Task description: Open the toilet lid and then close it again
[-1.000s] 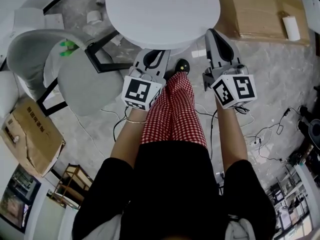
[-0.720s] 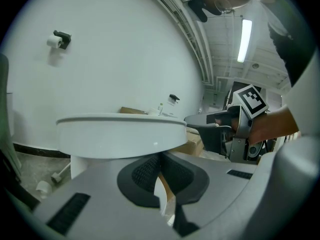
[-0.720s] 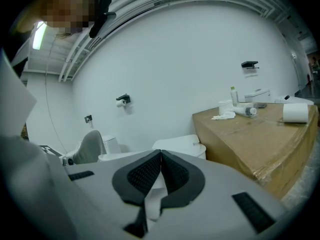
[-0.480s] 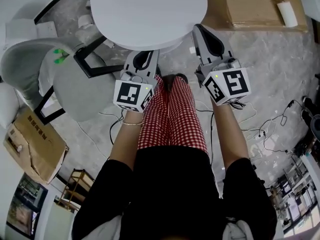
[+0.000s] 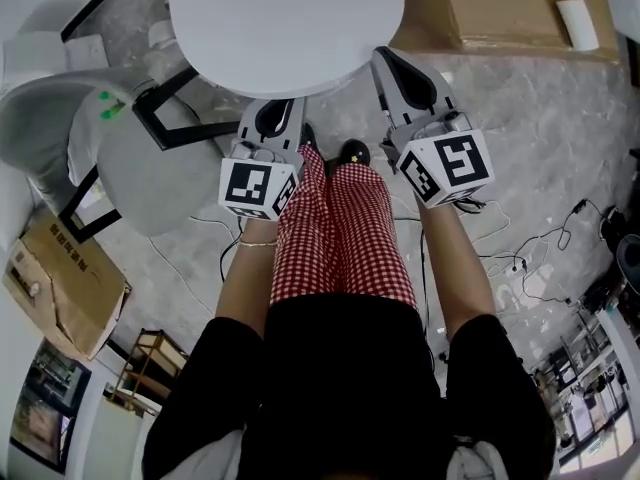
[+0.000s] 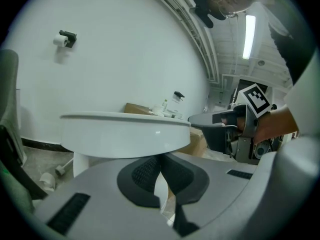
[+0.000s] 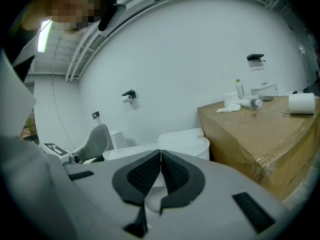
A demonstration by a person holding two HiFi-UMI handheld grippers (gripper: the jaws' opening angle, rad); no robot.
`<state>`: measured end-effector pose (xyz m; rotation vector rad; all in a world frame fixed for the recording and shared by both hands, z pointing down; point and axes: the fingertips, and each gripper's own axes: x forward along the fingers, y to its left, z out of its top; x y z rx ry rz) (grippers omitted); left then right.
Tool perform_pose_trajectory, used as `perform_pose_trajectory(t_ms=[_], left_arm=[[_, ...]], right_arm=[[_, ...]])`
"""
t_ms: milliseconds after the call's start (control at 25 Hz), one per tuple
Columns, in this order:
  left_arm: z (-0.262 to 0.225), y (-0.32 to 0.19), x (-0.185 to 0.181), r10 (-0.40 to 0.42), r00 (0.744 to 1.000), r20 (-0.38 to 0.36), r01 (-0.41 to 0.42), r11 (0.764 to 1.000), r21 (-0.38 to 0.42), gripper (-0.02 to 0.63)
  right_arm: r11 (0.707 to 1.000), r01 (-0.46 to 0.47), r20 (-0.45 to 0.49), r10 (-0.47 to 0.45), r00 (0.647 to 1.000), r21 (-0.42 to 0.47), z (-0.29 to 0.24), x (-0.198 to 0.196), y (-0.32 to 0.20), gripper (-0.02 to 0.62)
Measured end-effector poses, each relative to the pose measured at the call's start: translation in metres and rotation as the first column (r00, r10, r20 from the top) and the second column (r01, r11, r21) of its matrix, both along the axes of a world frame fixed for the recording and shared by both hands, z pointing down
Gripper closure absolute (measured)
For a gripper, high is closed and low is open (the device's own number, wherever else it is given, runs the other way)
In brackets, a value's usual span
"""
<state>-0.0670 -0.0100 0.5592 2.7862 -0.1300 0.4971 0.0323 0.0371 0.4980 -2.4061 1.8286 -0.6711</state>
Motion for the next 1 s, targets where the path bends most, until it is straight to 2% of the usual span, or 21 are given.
perform_pose_trajectory(t_ms=[1000], left_arm=[[0.040, 0.013, -0.015, -0.016, 0.999, 0.042, 0.017, 1.000, -0.009, 0.603]], right_arm=[[0.999, 0.019, 0.037, -0.017, 0.999, -0.049, 0.040, -0.011, 0.012, 0.575]])
